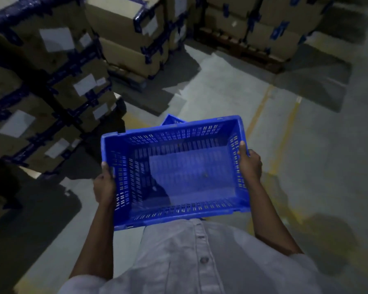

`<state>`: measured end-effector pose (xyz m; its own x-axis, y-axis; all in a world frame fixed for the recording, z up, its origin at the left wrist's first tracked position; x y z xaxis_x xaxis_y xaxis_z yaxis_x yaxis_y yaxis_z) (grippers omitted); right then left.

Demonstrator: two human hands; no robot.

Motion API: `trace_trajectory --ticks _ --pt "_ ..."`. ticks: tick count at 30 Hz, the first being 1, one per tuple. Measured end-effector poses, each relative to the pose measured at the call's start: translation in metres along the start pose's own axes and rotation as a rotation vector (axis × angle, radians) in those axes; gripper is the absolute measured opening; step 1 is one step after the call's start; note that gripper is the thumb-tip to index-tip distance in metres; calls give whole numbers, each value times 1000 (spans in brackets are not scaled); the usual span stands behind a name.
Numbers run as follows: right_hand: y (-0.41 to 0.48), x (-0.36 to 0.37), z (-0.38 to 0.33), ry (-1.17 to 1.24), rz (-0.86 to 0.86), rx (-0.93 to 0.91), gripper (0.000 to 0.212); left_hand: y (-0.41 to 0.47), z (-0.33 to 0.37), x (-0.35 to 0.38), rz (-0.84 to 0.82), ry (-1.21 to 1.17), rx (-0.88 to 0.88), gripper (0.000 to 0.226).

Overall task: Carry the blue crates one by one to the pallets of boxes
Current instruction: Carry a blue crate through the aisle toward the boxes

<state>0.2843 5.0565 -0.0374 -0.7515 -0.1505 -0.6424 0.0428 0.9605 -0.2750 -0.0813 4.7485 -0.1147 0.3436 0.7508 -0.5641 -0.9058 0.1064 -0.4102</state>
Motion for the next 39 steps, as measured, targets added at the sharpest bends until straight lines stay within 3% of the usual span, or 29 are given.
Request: trace_trajectory --ticks 7,13,21,26,39 --pt "120 41 -74 -109 -135 -68 75 16 17 52 67 -60 -240 104" --pt "207 116 -114 -252 -355 -169 77 0 0 91 165 -100 -447 102" --pt "307 209 -130 -419 -598 -299 78 -11 2 160 340 -100 -610 104" --pt "349 261 -128 -472 -675 -365 71 2 -10 202 393 -68 -659 97" --pt "418 386 -73 -472 -653 -458 74 78 -70 276 443 -131 -588 96"
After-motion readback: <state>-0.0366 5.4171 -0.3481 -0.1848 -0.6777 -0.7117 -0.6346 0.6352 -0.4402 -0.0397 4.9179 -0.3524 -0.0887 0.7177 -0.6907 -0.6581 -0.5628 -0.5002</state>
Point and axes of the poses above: each hand's wrist, its own y-axis towards the middle knuckle, its own x-axis out of the palm, z = x × y, the point moved 1 cm from there along y, towards the middle knuckle, and after that the axes turned 1 degree about -z, right-handed, at the moved point
